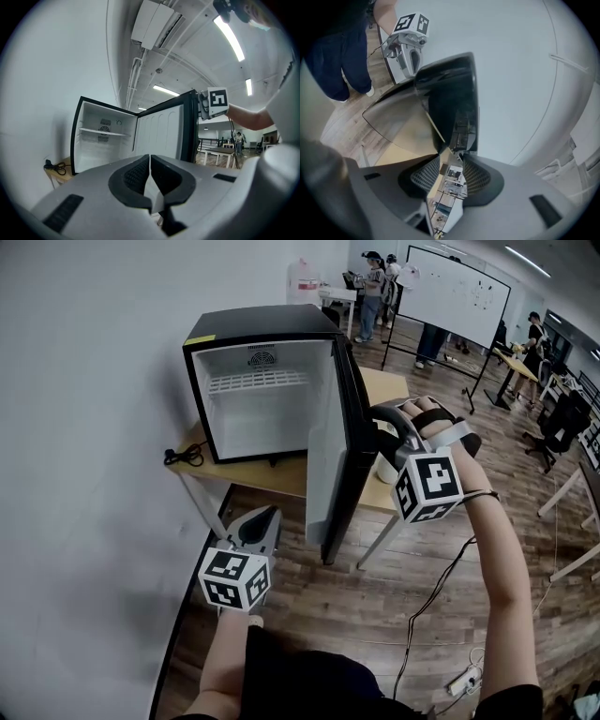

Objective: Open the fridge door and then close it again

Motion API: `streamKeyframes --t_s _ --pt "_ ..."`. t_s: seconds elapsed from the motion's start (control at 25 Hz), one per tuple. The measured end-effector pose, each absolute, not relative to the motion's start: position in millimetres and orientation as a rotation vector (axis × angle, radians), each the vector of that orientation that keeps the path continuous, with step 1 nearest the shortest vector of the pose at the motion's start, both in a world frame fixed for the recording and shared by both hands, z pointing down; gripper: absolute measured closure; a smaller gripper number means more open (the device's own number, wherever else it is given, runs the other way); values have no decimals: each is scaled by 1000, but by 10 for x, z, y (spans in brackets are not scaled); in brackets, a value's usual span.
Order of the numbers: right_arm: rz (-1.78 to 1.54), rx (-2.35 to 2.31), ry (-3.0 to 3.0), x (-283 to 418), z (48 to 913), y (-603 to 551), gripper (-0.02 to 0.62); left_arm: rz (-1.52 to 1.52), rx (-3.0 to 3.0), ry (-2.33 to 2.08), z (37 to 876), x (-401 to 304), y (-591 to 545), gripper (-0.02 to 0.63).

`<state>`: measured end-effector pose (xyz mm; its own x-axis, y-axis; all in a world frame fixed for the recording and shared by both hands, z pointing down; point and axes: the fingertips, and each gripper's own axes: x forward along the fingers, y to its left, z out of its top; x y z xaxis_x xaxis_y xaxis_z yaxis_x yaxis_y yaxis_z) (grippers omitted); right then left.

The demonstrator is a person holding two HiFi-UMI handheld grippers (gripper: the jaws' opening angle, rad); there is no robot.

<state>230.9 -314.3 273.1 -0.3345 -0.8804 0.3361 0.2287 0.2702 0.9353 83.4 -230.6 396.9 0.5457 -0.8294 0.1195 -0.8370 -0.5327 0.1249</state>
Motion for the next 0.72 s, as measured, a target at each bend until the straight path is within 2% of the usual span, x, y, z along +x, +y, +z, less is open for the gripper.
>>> streamKeyframes --t_s 0.72 --pt "-1406 605 -1410 1334 2693 -3314 505 78 2567 -1453 4034 54 -2607 595"
